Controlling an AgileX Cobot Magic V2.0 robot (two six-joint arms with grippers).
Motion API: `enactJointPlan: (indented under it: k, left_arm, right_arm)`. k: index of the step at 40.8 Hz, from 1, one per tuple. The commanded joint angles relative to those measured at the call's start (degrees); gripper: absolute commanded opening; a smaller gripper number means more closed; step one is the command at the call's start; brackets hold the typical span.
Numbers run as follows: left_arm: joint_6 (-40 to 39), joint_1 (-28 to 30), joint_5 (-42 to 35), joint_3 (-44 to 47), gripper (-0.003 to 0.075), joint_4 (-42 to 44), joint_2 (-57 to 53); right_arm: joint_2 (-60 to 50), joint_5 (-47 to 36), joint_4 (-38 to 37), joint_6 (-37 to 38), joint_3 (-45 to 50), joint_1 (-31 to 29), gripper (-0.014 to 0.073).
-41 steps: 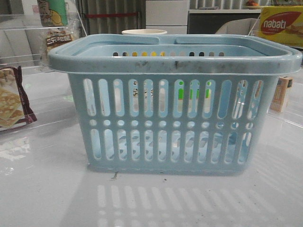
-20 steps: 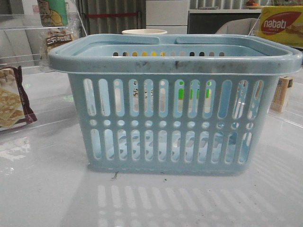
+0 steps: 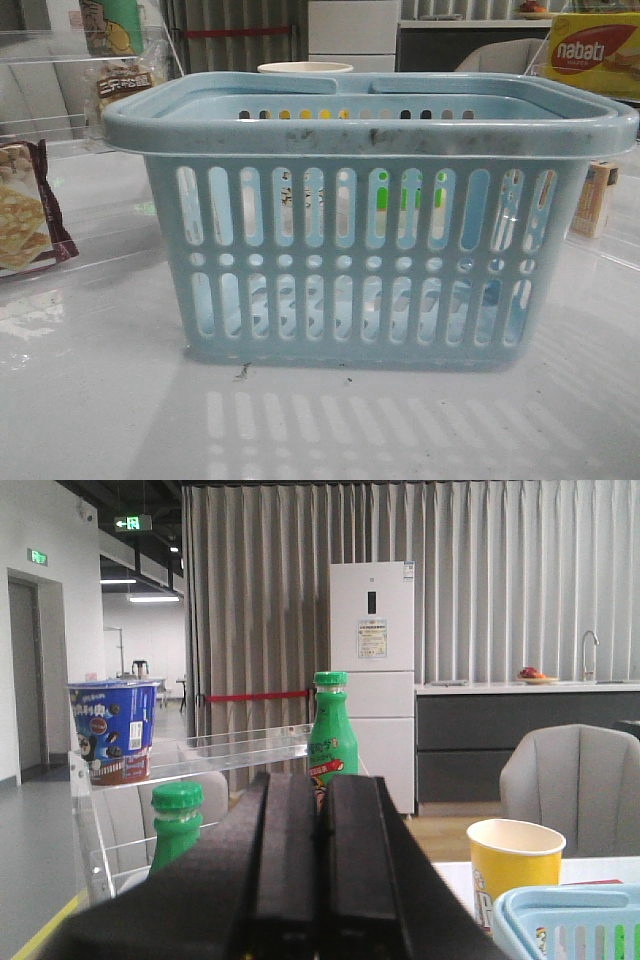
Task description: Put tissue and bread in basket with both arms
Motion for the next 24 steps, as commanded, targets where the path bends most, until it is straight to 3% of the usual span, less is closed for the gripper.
enactJointPlan:
  k: [1,7,16,24]
  left_arm:
    - [-0.1,-0.4,1.1,-7.6,0.0091,-1.2,5.8]
    - [-0.1,-0.4,10.0,-14.4,0.0091,-2.9,12.9]
    - [-0.1,-0.4,20.8,-15.4,0.0091,-3.0,20.9]
    - [-0.1,-0.4,24.1,-15.2,0.0091,-3.1,26.6]
  right_arm:
    - [6.3,1.2,-0.4,-0.3,-7.3,-0.2,0.0055]
    - [13.1,8.5,-0.4,-0.3,-11.8,-0.2,0.0055]
    - [21.2,16.9,-0.4,-0.3,-12.0,-0.2,0.0055]
    - [27.5,20.7,-0.4,-0.3,-11.9,-0.2,0.0055]
